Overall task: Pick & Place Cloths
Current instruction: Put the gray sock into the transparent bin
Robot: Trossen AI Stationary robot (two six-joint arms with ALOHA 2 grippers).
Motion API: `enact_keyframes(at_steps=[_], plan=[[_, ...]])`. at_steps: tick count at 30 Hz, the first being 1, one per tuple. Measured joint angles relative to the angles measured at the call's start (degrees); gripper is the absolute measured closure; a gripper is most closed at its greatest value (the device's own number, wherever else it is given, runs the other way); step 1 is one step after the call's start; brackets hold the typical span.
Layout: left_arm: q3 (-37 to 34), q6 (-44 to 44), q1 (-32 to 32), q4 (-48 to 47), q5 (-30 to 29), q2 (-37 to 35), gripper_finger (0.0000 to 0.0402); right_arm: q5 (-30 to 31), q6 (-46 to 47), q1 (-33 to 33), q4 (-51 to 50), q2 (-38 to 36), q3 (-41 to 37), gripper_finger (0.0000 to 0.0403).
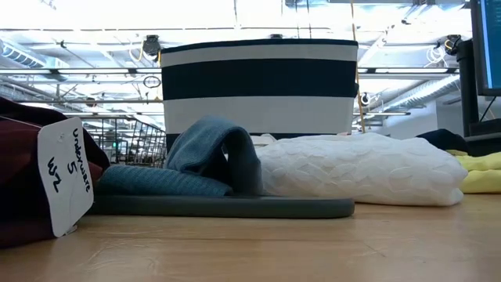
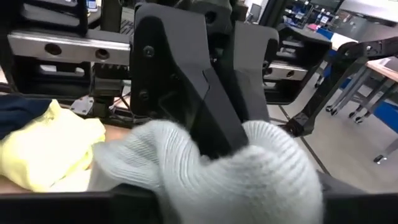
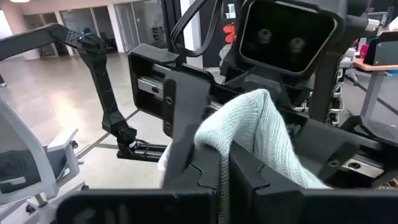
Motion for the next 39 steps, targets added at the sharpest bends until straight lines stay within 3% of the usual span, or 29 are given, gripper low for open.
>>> enact_keyframes(at_steps=[6, 8, 17, 26, 34, 39], plan=[[0.00, 0.63, -0.04, -0.50, 3.69, -0.02, 0.0355, -0.13, 0.03, 0.02, 1.04, -0.04, 0.00, 0.0399], [0.00, 1.01, -0.01, -0.73, 5.05, -0.06, 0.0383, -0.25, 0.04, 0.04, 1.44, -0.04, 0.00, 0.0394], [0.07, -3.98, -0.20, -4.39, 11.37, -0.19, 0.0390, -0.41, 1.78, 0.29, 1.92, -0.06, -0.09, 0.0330], [0.04, -16.72, -1.22, -16.91, 18.46, -3.13, 0.0389, -0.05, 5.57, 2.99, -5.16, -0.39, -0.04, 0.0257], [0.04, -34.15, -5.84, -26.32, 20.30, -8.29, 0.0390, -0.06, 5.60, 3.97, -10.18, -1.91, -0.04, 0.0253], [0.04, -47.45, -10.43, -35.05, 17.84, -11.31, 0.0390, 0.14, 4.68, 3.96, -12.65, -3.43, -0.04, 0.0262]])
